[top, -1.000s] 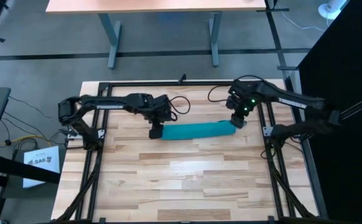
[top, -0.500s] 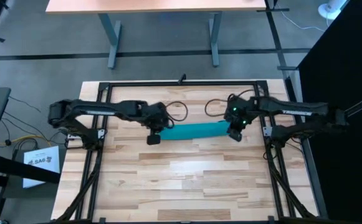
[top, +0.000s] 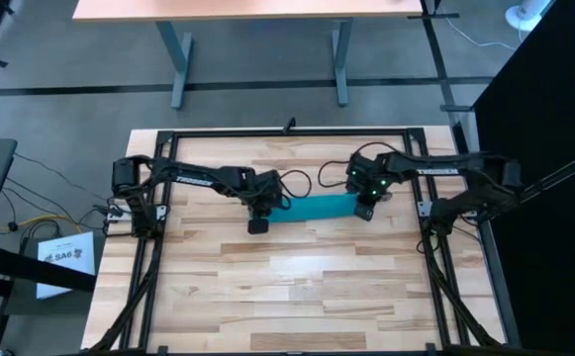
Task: Roll towel
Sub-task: Roll the blue towel
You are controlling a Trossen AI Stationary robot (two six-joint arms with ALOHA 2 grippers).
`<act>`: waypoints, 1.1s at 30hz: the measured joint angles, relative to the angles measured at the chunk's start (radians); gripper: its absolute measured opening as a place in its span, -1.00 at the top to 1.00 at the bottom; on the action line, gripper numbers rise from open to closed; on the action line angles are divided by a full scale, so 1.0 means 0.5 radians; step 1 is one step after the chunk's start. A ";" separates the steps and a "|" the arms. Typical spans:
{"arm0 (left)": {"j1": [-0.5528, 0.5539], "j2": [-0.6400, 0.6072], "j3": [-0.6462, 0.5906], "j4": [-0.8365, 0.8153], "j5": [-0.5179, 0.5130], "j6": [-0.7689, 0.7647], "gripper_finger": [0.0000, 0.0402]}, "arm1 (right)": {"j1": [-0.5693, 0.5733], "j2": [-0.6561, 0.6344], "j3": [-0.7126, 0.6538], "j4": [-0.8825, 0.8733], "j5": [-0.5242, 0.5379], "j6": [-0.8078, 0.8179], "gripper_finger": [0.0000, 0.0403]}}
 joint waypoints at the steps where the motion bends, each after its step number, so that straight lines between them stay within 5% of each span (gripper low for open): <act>1: 0.012 -0.002 -0.026 -0.009 0.001 -0.018 0.99 | -0.001 0.030 0.001 0.006 -0.001 -0.007 1.00; 24: 0.221 -0.243 -0.258 -0.257 -0.012 0.047 0.99 | 0.191 0.089 0.124 0.117 -0.011 0.205 1.00; 33: 0.049 -0.480 -0.257 -0.320 0.009 -0.179 0.99 | 0.255 -0.066 0.293 0.102 -0.056 0.154 1.00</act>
